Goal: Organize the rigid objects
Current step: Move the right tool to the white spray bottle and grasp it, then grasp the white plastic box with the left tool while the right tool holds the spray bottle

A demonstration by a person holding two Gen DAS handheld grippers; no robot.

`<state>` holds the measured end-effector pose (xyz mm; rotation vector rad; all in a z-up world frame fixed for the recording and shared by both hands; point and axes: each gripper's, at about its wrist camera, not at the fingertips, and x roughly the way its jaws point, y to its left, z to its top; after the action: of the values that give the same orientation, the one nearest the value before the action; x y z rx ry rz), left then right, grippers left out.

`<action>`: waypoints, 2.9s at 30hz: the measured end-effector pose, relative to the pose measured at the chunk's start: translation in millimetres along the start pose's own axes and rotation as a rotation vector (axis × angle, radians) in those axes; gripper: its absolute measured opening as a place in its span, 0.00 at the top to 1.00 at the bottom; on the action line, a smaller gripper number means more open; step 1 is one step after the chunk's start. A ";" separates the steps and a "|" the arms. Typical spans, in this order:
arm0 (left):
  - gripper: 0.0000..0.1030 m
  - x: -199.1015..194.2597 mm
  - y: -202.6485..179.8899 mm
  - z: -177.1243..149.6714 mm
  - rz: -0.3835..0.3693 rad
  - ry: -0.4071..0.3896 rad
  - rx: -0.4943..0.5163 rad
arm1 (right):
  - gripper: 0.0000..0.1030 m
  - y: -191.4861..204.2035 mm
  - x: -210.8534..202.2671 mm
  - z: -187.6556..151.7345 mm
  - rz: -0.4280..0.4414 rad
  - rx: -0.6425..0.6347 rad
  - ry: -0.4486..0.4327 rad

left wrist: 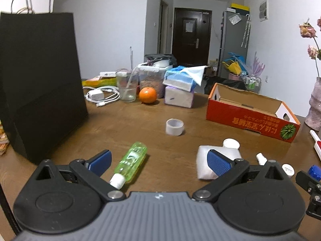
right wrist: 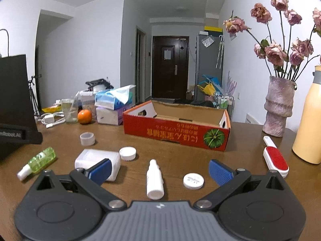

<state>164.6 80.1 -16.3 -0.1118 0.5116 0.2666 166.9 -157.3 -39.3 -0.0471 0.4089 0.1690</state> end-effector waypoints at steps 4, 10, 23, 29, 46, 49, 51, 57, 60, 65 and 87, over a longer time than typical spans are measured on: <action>0.00 1.8 9.0 -3.1 0.009 0.009 -0.009 | 0.00 1.1 6.0 -4.2 0.001 0.001 0.018; 0.00 6.1 13.9 -5.8 0.013 0.009 -0.011 | 0.00 4.2 22.7 -10.2 0.000 -0.013 0.058; 0.00 26.6 17.3 -15.0 0.030 0.065 -0.010 | 0.22 5.9 80.2 -18.1 0.007 -0.018 0.178; 0.00 30.8 7.5 -13.9 0.024 0.069 0.005 | 0.70 5.0 108.7 -19.8 0.030 0.018 0.268; 0.00 50.0 -51.3 -6.8 -0.030 0.077 0.067 | 0.74 -23.2 90.2 -6.6 0.042 0.109 0.110; 0.00 55.8 -64.2 -6.0 -0.039 0.080 0.075 | 0.74 -33.2 86.3 -4.2 0.038 0.113 0.083; 0.00 60.2 -72.0 -6.0 -0.037 0.086 0.081 | 0.74 -40.8 85.4 -3.5 0.031 0.119 0.073; 0.00 77.1 -94.2 -5.6 -0.053 0.105 0.097 | 0.74 -60.3 83.7 -4.4 0.014 0.129 0.055; 0.00 85.8 -104.9 -7.2 -0.064 0.120 0.104 | 0.74 -66.8 83.2 -4.3 0.011 0.136 0.047; 0.00 100.0 -120.4 -13.7 -0.070 0.155 0.122 | 0.74 -70.5 81.7 -5.1 0.014 0.139 0.039; 0.19 131.8 -120.3 -24.9 -0.023 0.200 0.125 | 0.74 -55.9 80.7 -13.2 -0.026 0.086 0.015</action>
<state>297.0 -10.1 -98.7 -0.0229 0.7235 0.2011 244.3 -200.9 -83.0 0.0309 0.4296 0.1253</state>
